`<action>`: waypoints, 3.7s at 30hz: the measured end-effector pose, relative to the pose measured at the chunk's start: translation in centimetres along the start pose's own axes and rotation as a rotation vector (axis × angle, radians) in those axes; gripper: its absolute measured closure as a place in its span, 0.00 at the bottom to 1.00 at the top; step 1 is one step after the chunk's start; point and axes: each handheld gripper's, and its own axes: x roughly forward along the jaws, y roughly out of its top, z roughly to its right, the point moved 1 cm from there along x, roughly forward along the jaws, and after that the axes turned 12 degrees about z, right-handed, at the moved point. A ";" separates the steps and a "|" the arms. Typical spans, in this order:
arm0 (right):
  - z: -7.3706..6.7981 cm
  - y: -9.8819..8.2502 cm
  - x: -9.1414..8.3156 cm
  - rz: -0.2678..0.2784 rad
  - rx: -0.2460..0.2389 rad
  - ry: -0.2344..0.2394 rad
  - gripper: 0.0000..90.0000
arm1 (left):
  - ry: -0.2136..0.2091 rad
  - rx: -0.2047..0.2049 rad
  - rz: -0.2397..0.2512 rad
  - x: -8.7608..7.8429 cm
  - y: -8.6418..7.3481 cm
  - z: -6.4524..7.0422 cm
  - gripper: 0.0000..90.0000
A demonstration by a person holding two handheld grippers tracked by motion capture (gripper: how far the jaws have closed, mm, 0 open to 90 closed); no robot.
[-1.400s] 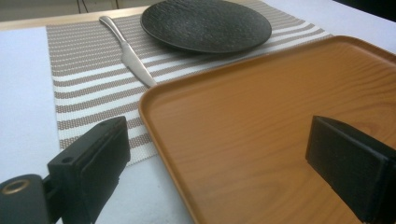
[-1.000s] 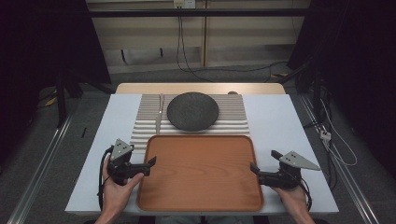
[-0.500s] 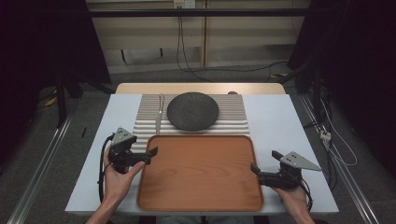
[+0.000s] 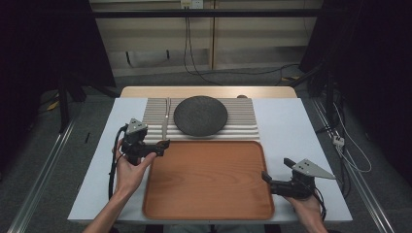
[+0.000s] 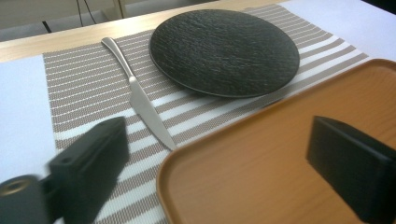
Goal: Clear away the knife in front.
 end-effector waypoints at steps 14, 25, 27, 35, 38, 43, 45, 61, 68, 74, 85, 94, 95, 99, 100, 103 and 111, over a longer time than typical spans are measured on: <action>-0.2 0.1 0.5 -0.007 -0.011 0.017 0.03 | 0.036 -0.024 -0.097 4.3 1.1 -2.9 0.12; -0.1 0.1 0.2 -0.005 -0.007 0.014 0.03 | 0.056 -0.028 -0.167 9.0 1.9 -5.2 0.17; -0.1 0.1 0.2 -0.004 -0.007 0.015 0.03 | 0.068 -0.031 -0.178 9.7 2.0 -5.5 0.18; -0.1 0.0 0.4 -0.008 -0.003 0.017 0.03 | 0.128 -0.044 -0.217 12.7 2.1 -7.4 0.23; -0.1 0.0 0.4 -0.009 0.000 0.018 0.03 | 0.143 -0.037 -0.230 13.7 2.1 -7.9 0.29; -0.1 -0.1 0.5 -0.016 0.012 0.017 0.03 | 0.145 -0.077 -0.241 15.6 1.9 -8.7 0.40; 0.0 -0.2 0.6 -0.018 0.011 0.018 0.03 | 0.149 -0.081 -0.247 16.3 1.9 -8.9 0.43; 0.0 -0.3 0.6 -0.022 0.024 0.021 0.03 | 0.173 -0.086 -0.328 18.4 1.6 -9.5 0.72; 0.0 -0.3 0.6 -0.024 0.026 0.023 0.03 | 0.180 -0.075 -0.334 18.9 1.6 -9.0 0.84; -0.2 -0.3 0.8 -0.029 0.019 0.033 0.03 | 0.171 -0.108 -0.332 19.0 1.6 -9.4 0.84; -0.3 -0.4 0.8 -0.032 0.019 0.039 0.04 | 0.167 -0.116 -0.348 19.3 1.8 -9.6 0.83; -0.1 -0.3 0.6 -0.030 0.016 0.036 0.04 | 0.131 -0.125 -0.332 19.1 1.7 -10.1 0.89; -0.1 -0.3 0.6 -0.032 0.018 0.034 0.04 | 0.125 -0.123 -0.343 19.0 1.8 -10.1 0.89; -0.1 -0.4 0.8 -0.033 0.021 0.032 0.04 | 0.083 -0.089 -0.390 18.3 1.8 -10.0 0.89; -0.2 -0.4 0.8 -0.035 0.020 0.031 0.04 | 0.070 -0.082 -0.403 18.1 1.9 -10.0 0.89; -0.3 -0.4 0.8 -0.036 0.013 0.037 0.04 | 0.059 -0.077 -0.412 17.4 1.6 -9.9 0.89; -0.3 -0.4 0.8 -0.036 0.014 0.035 0.04 | 0.054 -0.067 -0.428 17.1 1.6 -9.7 0.88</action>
